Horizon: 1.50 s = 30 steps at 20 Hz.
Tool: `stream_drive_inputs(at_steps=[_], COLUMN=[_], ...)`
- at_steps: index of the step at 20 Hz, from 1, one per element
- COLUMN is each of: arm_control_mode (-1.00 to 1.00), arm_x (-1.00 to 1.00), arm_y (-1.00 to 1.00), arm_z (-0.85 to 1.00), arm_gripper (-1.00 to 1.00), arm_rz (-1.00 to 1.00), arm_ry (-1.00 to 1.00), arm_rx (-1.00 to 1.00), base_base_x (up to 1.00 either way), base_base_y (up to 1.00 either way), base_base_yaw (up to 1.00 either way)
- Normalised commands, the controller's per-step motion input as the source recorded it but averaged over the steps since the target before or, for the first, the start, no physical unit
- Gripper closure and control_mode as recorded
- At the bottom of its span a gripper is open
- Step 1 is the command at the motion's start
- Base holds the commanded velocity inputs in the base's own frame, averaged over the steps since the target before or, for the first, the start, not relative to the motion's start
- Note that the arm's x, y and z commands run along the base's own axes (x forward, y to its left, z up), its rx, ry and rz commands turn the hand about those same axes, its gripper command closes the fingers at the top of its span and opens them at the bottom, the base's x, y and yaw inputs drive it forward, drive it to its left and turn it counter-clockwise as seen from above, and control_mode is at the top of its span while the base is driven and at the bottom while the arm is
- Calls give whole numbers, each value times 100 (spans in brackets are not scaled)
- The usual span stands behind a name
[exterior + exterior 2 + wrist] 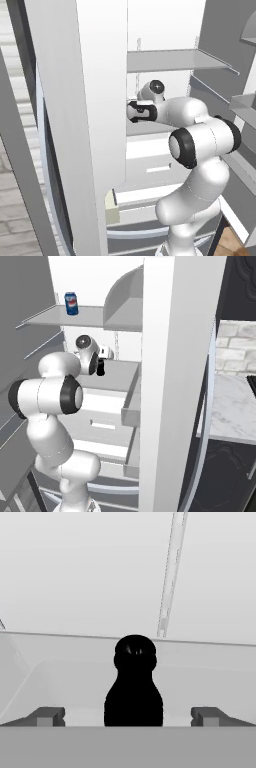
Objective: Open the fridge, grab two sodas, and place both sodas inside the bowl with ice on the dining counter.
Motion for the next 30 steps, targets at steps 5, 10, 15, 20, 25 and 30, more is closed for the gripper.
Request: stream_drive_inputs(at_steps=[5, 10, 15, 20, 25, 30], arm_control_mode=[-100, -100, -100, -100, -100, -100], arm_x=[12, 11, 14, 9, 0, -44], arm_y=[1, 0, 0, 0, 1, -3], arm_z=[-19, -22, -21, -7, 0, 0], arm_gripper=[-100, -100, 100, 100, 100, 100], arm_rz=[0, 0, 0, 0, 0, 0], arm_ry=[0, 0, 0, 0, 2, -8], arm_rx=[0, 0, 0, 0, 0, 0], base_base_x=[0, 0, 0, 0, 0, 0], base_base_y=[0, 0, 0, 0, 0, 0], base_base_yaw=[0, 0, 0, 0, 0, 0])
